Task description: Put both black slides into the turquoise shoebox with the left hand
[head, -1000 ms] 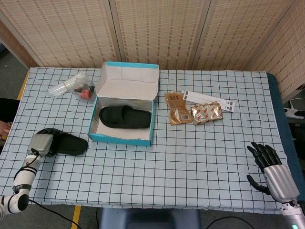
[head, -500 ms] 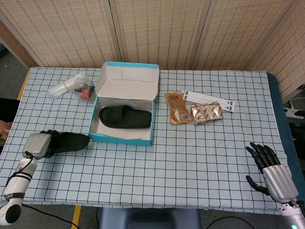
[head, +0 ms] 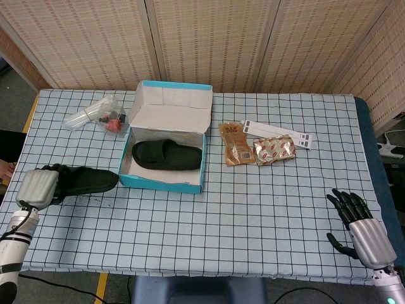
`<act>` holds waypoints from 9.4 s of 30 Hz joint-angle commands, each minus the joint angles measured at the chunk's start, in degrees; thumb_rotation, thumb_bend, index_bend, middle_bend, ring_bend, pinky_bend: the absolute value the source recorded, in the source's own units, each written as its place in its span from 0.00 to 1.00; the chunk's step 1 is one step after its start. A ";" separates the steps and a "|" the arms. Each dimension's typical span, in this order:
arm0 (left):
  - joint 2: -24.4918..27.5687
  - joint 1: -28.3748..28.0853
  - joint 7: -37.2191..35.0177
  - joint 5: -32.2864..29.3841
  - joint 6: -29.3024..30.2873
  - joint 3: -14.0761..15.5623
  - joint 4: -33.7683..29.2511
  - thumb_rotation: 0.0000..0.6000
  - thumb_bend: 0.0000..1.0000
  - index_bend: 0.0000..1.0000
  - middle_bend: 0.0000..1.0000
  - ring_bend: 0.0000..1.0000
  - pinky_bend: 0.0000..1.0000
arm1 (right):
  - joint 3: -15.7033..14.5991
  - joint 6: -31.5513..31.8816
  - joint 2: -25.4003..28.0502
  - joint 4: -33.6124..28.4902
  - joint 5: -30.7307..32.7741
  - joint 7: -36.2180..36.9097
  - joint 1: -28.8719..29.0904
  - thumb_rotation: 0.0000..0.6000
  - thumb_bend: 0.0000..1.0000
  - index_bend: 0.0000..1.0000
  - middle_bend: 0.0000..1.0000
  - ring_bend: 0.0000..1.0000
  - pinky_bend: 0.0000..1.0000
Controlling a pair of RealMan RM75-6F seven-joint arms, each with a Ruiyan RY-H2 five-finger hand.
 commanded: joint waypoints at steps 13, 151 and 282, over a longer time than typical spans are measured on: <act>9.20 -7.51 8.03 -6.36 -2.45 -5.83 -15.65 1.00 0.59 0.48 0.61 0.54 0.50 | 0.05 -1.13 -0.30 0.01 0.40 -0.41 0.58 1.00 0.23 0.00 0.00 0.00 0.00; -26.79 -23.00 -47.32 11.83 -57.92 -18.79 38.31 1.00 0.63 0.57 0.71 0.44 0.39 | -0.01 -7.29 -1.43 0.67 4.81 -1.56 3.12 1.00 0.23 0.00 0.00 0.00 0.00; -22.71 -8.01 -37.66 28.46 -14.93 7.60 24.73 1.00 0.45 0.13 0.12 0.07 0.12 | -0.68 -6.81 -1.16 0.48 3.69 -1.19 3.08 1.00 0.23 0.00 0.00 0.00 0.00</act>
